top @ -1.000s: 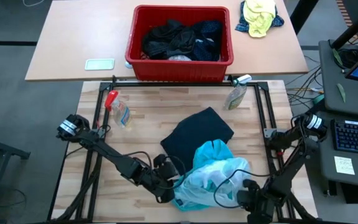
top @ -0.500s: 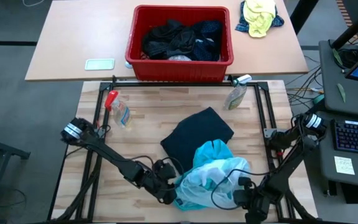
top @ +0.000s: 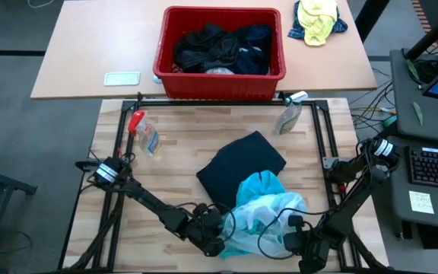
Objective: Fold Laundry from Bin
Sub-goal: Fold the light blue shorts
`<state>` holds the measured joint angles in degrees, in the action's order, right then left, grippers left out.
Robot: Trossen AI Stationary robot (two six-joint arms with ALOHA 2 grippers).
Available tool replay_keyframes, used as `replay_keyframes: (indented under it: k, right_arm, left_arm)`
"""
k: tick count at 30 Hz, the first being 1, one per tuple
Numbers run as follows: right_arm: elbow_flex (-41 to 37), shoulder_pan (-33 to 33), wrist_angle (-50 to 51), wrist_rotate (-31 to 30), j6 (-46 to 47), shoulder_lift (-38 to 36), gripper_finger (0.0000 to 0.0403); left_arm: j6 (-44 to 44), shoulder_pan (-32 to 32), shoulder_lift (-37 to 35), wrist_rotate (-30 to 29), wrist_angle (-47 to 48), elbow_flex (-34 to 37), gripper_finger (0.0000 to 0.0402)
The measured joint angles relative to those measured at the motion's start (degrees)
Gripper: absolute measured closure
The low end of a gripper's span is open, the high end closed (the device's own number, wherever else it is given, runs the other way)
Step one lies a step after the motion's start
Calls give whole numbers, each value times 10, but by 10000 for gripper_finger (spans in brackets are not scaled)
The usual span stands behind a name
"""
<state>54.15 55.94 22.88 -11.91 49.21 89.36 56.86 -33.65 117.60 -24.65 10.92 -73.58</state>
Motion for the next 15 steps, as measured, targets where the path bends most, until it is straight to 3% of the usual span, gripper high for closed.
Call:
replay_keyframes:
  k: [5,11,13,15]
  right_arm:
    - [42,-10,3,-130,-110,-1,394]
    - [115,-17,-39,-393,-314,-1,394]
    - [120,-34,-106,-406,-392,1,394]
    - [116,-62,-187,-336,-444,8,394]
  left_arm:
    - [-27,-10,-17,-49,157,-89,396]
    - [-97,-42,-19,-173,345,-271,399]
    - [-125,-53,-19,-216,377,-327,400]
    - [-157,-63,-18,-250,385,-370,400]
